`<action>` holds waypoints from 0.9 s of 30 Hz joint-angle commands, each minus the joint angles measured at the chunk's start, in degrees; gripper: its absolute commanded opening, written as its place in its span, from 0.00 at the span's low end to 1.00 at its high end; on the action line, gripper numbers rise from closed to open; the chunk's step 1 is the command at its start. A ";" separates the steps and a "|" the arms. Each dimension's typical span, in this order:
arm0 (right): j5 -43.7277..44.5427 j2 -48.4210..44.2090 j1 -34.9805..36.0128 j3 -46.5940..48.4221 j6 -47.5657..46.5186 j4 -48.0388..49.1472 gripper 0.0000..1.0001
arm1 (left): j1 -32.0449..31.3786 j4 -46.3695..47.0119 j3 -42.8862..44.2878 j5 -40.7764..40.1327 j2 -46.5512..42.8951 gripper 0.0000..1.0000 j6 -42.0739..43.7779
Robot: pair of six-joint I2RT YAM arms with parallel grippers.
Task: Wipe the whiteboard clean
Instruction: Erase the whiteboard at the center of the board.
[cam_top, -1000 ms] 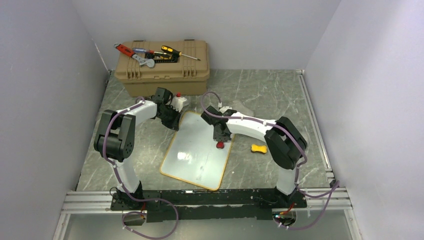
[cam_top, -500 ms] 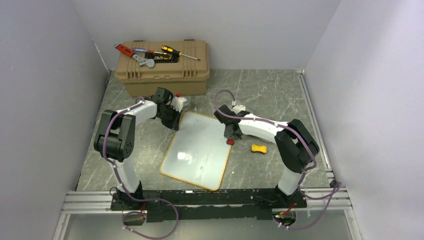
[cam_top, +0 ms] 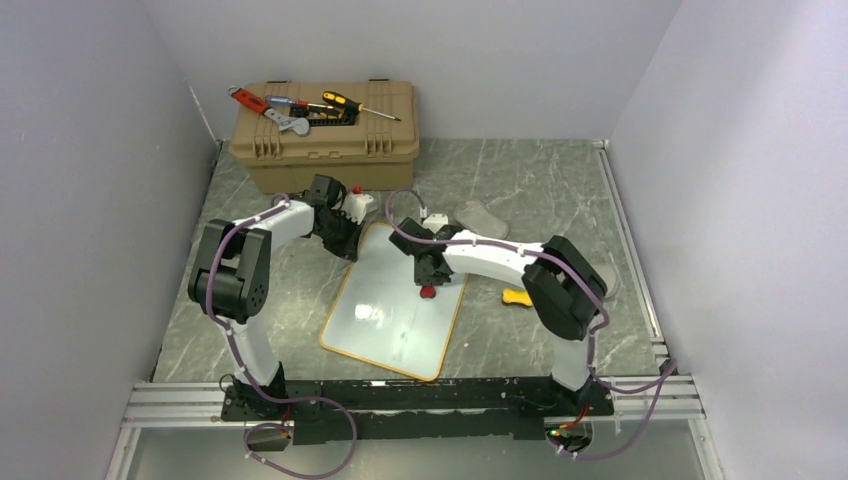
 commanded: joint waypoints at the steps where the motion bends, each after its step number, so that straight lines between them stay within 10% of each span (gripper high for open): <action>1: -10.69 -7.10 2.53 -5.28 -3.03 0.52 0.00 | -0.45 -6.07 -2.12 -1.59 4.22 0.03 1.62; 8: -14.47 -11.67 7.73 -9.86 -6.54 0.28 0.00 | -0.46 -6.16 -1.81 -0.85 4.38 0.03 1.14; 17: -14.01 -0.72 16.72 6.48 -11.07 -1.85 0.00 | -0.46 -7.45 -0.48 -1.47 4.80 0.02 1.38; 27: -9.20 -11.68 16.60 -15.62 -6.39 -0.06 0.00 | -0.46 -7.81 0.54 -1.54 5.27 0.02 1.15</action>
